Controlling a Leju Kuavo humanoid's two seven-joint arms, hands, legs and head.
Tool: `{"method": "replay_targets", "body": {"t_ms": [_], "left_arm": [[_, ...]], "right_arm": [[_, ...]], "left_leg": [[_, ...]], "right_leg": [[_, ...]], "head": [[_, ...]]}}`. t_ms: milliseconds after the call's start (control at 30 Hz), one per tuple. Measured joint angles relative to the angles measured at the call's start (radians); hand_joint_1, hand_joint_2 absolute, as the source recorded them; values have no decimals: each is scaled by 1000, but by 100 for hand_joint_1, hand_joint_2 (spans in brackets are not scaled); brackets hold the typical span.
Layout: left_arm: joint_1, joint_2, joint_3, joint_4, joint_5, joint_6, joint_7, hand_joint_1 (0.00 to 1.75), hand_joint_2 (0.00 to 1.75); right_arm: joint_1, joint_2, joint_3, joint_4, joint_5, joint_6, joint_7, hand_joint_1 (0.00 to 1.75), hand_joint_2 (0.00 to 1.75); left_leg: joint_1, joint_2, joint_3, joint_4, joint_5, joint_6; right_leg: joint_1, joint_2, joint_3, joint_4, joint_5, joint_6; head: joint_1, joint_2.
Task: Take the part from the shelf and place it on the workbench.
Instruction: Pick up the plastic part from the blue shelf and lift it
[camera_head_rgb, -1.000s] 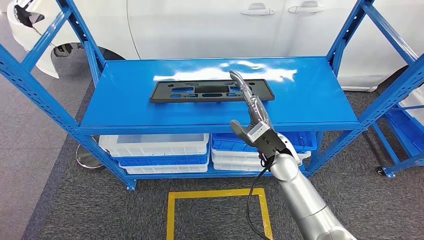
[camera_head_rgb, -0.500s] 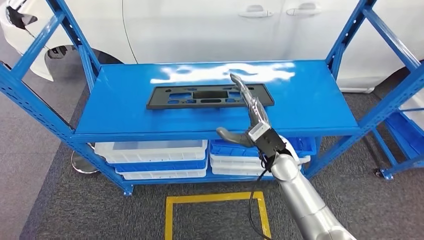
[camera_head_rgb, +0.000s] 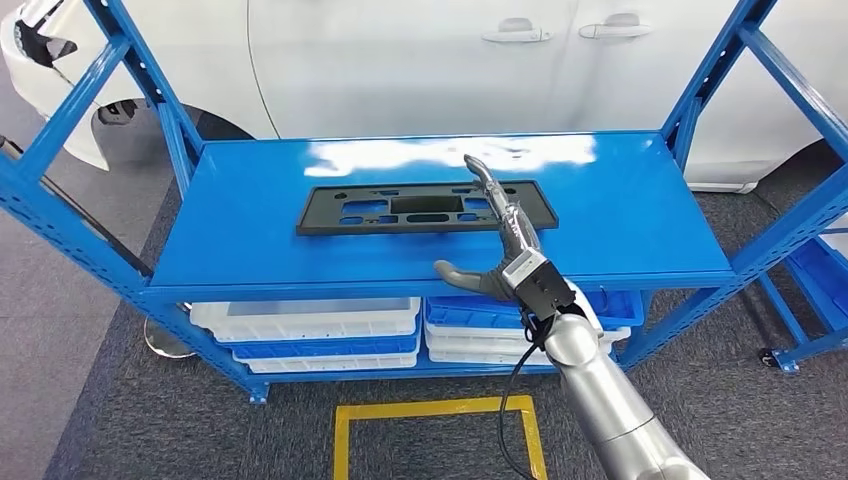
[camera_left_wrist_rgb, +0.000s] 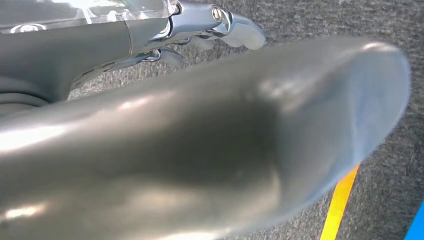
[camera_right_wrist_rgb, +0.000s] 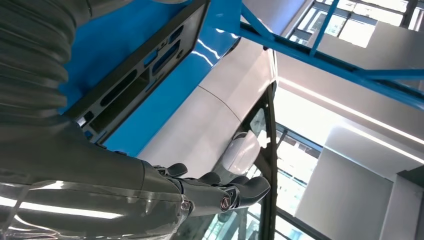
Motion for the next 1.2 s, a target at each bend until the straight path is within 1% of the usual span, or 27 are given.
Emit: {"method": "replay_targets", "body": {"t_ms": [67, 100, 133, 167, 200, 233, 267, 300, 367, 400, 433, 467, 533, 600, 633, 667, 733, 767, 800, 833, 900, 933, 967, 1033, 1100, 1133, 1200], "left_arm": [[-1, 1, 3, 0, -4, 0, -3, 0, 0], [-1, 1, 3, 0, -7, -1, -5, 0, 0], [-1, 1, 3, 0, -10, -2, -6, 0, 0], [-1, 0, 3, 0, -12, -3, -7, 0, 0], [0, 0, 3, 0, -15, -4, -8, 0, 0], [1, 0, 3, 0, -17, -4, -8, 0, 0], [3, 0, 3, 0, -20, -5, -8, 0, 0], [4, 0, 3, 0, -22, -5, -8, 0, 0], [6, 1, 3, 0, -26, -5, -7, 0, 0], [6, 2, 4, 1, -27, -5, -7, 0, 0], [5, 3, 4, 1, -28, -4, -7, 0, 0], [4, 3, 5, 2, -28, -3, -7, 0, 0], [1, 4, 7, 2, -30, -1, -7, 0, 0], [2, 4, 9, 2, -31, 0, -7, 0, 0], [2, 4, 10, 2, -33, 0, -7, 0, 0], [1, 4, 10, 2, -34, 0, -7, 0, 0], [0, 4, 12, 2, -35, 1, -8, 0, 0], [0, 5, 12, 2, -37, 2, -8, 0, 0], [1, 5, 12, 2, -38, 2, -9, 0, 0], [1, 5, 13, 2, -40, 3, -10, 0, 0], [1, 5, 13, 3, -43, 4, -10, 0, 0], [0, 5, 13, 3, -45, 5, -11, 0, 0], [-2, 5, 13, 3, -46, 5, -12, 0, 0], [-4, 5, 13, 4, -50, 6, -12, 0, 0], [-5, 6, 13, 4, -56, 6, -12, 0, 0], [-5, 6, 13, 4, -59, 5, -13, 0, 0], [-7, 6, 13, 4, -64, 4, -13, 0, 0]], "right_arm": [[1, -1, 1, -5, -1, -1, 0, 0, 175], [2, -2, 0, -8, -1, -2, 0, 0, 175], [4, -2, 0, -12, -1, -3, 0, 0, 175], [9, -3, 1, -16, -1, -5, 0, 0, 175], [17, -4, 1, -20, -1, -7, 0, 0, 131], [27, -6, 1, -24, 0, -9, 0, 0, 87], [38, -8, 2, -29, 1, -11, -1, 0, 44], [48, -9, 3, -34, 3, -11, -1, 0, 0], [59, -11, 11, -41, 11, -8, -5, 0, 87], [61, -12, 18, -44, 19, -5, -8, 0, 131], [62, -13, 28, -45, 30, -4, -11, 0, 175], [63, -13, 39, -46, 46, -7, -14, 0, 175], [63, -13, 66, -46, 92, -29, -17, 0, 175], [61, -13, 94, -46, 133, -57, -17, 0, 175], [58, -13, 106, -45, 147, -67, -16, 0, 175], [53, -13, 120, -42, 163, -79, -15, 0, 175], [43, -13, 150, -27, 203, -111, -16, 0, 175], [38, -11, 169, -16, 230, -133, -16, 0, 175], [31, -9, 189, -4, 260, -159, -16, 0, 175], [21, -4, 211, 9, 293, -186, -14, 0, 175], [-2, 8, 258, 31, 364, -237, -4, 0, 175], [-13, 16, 281, 41, 393, -255, 3, 0, 175], [-22, 24, 302, 51, 417, -268, 12, 0, 175], [-31, 40, 338, 67, 459, -288, 30, 0, 175], [-39, 59, 372, 81, 498, -303, 49, 0, 175], [-45, 68, 388, 87, 512, -308, 56, 0, 175], [-56, 86, 418, 101, 528, -312, 64, 0, 175]], "left_leg": [[2, 2, 2, 8, -11, -12], [3, 2, -8, 32, -24, -18], [6, 2, -30, 79, -44, -25], [8, 2, -65, 144, -68, -30], [10, 2, -107, 214, -90, -34], [11, 2, -146, 271, -100, -37], [12, 2, -169, 295, -90, -39], [13, 2, -174, 278, -60, -38], [12, 2, -135, 151, 34, -31], [10, 2, -111, 86, 65, -25], [7, 2, -93, 41, 80, -17], [4, 2, -84, 19, 79, -10], [3, 1, -76, 8, 69, 4], [7, 0, -61, -4, 66, 16], [8, 0, -51, -9, 65, 20], [8, 0, -44, -14, 62, 24], [6, -1, -37, -15, 54, 29], [6, -2, -32, -14, 49, 29], [6, -2, -26, -14, 44, 28], [6, -3, -19, -13, 38, 26], [5, -3, -2, -13, 25, 19], [4, -3, 2, -11, 19, 15], [3, -3, 4, -12, 14, 9], [2, -3, 6, -9, 9, -4], [3, -3, 7, 6, -1, -18], [5, -3, -4, 33, -14, -26], [9, -3, -66, 149, -60, -37]], "right_leg": [[-3, 2, 10, -6, -5, -9], [-6, 3, 17, -10, -8, -14], [-8, 3, 24, -13, -11, -18], [-8, 2, 31, -14, -16, -22], [-7, 2, 37, -14, -22, -23], [-7, 3, 44, -14, -28, -23], [-7, 3, 52, -13, -35, -23], [-7, 5, 62, -13, -43, -22], [-7, 7, 84, -14, -59, -18], [-5, 9, 92, -14, -66, -14], [-4, 10, 97, -16, -71, -9], [-3, 11, 98, -16, -73, -3], [-2, 12, 100, -13, -72, 8], [-2, 8, 91, 18, -79, 16], [-2, 5, 72, 55, -92, 19], [-2, 3, 38, 114, -116, 22], [-4, 3, -49, 246, -167, 26], [-4, 2, -85, 290, -177, 27], [-5, 2, -100, 294, -163, 27], [-5, 2, -95, 257, -128, 25], [-4, 1, -45, 113, -30, 16], [-1, 0, -23, 48, -5, 11], [1, -1, -10, 9, 8, 5], [5, -1, -4, -12, 1, -7], [1, 1, 9, -17, 4, -19], [-1, 1, 16, -19, 2, -25], [-1, 0, 28, -22, -4, -33]], "head": [[-1, 0], [-2, 0], [-3, 0], [-4, 0], [-4, 0], [-4, 0], [-3, 0], [-4, 0], [-3, 0], [-3, 0], [-3, 0], [-3, 0], [-2, 0], [0, 0], [1, 0], [3, 0], [5, 0], [5, 0], [5, 0], [5, 0], [5, 0], [5, 0], [4, 0], [4, 0], [3, 0], [1, 0], [-3, 0]]}}
